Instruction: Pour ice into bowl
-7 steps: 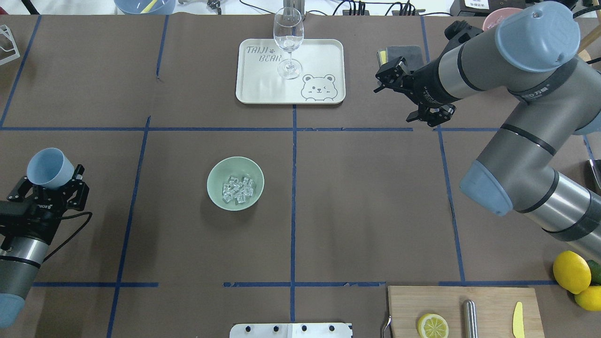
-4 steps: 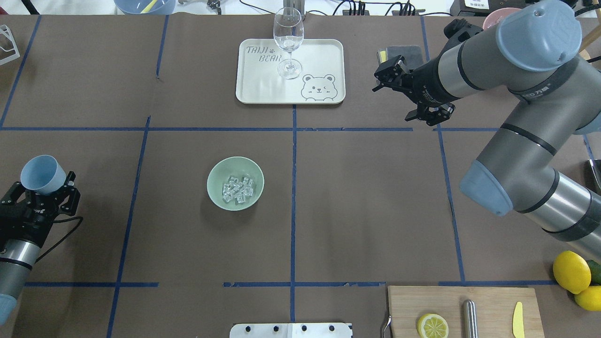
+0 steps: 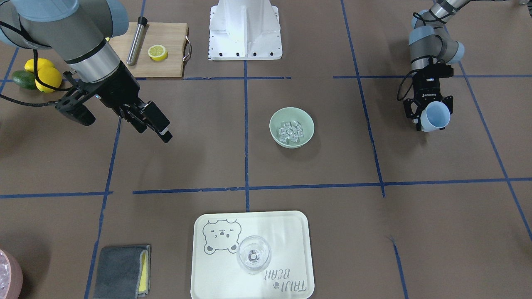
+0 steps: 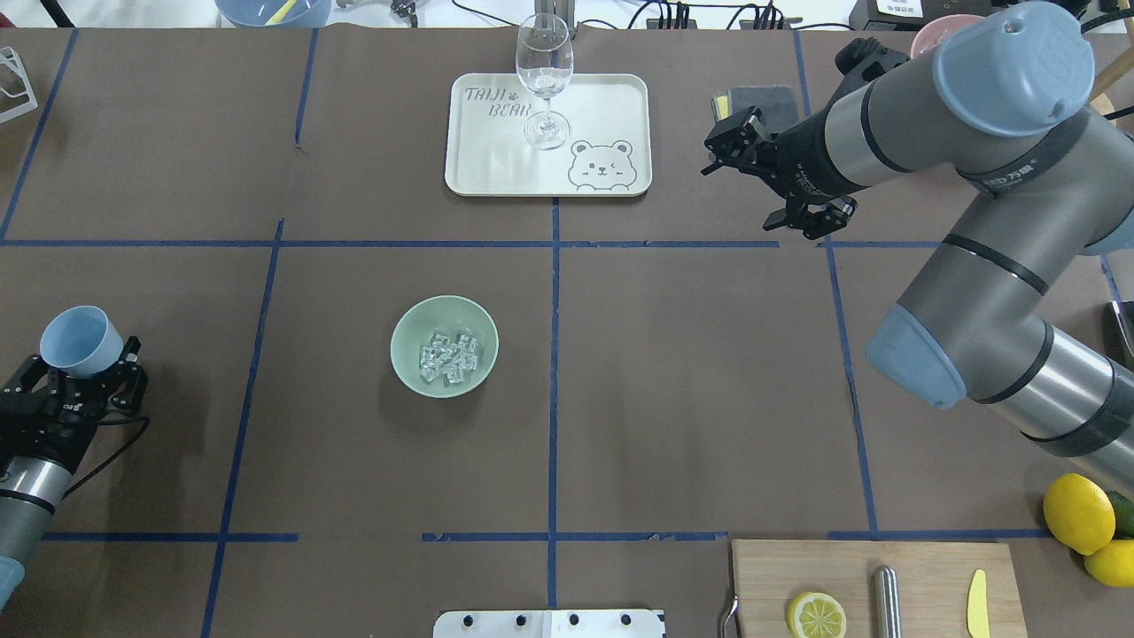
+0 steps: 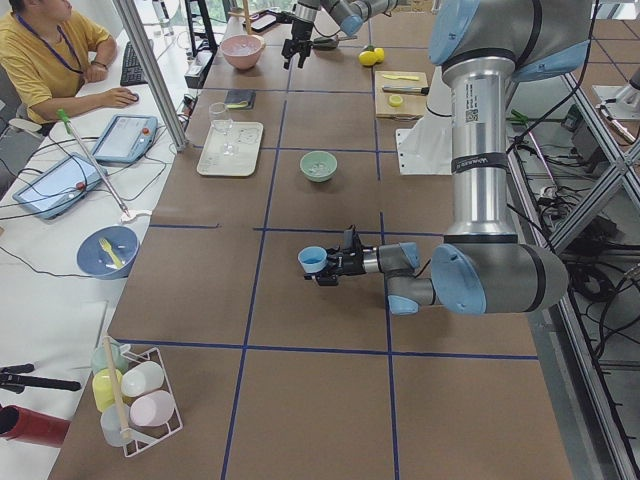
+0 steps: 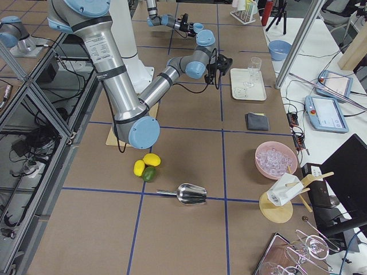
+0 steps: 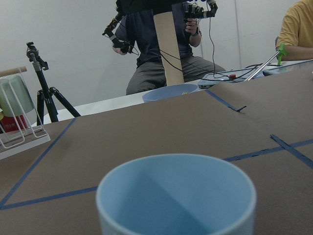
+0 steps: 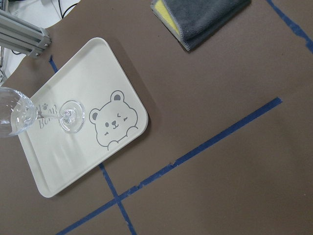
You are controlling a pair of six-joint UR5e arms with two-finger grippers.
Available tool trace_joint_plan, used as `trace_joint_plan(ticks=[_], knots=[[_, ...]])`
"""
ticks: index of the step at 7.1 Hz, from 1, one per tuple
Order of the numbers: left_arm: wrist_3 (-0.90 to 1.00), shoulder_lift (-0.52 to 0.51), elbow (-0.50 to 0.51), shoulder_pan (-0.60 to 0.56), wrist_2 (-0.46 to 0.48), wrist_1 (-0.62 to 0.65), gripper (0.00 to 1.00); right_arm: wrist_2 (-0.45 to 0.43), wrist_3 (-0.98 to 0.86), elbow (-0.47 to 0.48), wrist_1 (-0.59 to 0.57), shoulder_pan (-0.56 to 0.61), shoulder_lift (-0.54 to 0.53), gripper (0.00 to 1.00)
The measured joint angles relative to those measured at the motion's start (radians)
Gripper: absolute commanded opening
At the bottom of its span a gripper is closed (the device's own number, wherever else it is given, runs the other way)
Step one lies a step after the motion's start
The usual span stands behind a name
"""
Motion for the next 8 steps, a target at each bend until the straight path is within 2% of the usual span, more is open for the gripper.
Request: trace_joint_plan(ticks=[1, 4, 5, 6, 8], knots=[[-0.007, -0.001, 0.003, 0.001, 0.0, 0.0, 0.28, 0.0, 0.0, 0.0, 0.0, -0.001, 0.001, 1.0], [-0.038, -0.004, 0.024, 0.002, -0.032, 0.001, 0.39, 0.0, 0.0, 0.001, 0.0, -0.003, 0.005, 1.0], [-0.046, -0.004, 0.028, 0.002, -0.045, -0.001, 0.6, 0.0, 0.0, 0.002, 0.0, -0.003, 0.006, 1.0], [-0.05, -0.004, 0.029, 0.002, -0.058, -0.001, 1.0, 0.0, 0.0, 0.002, 0.0, -0.003, 0.007, 1.0], [-0.056, -0.005, 0.027, 0.003, -0.07, -0.017, 1.0, -0.003, 0.0, 0.002, 0.0, -0.008, 0.006, 1.0]])
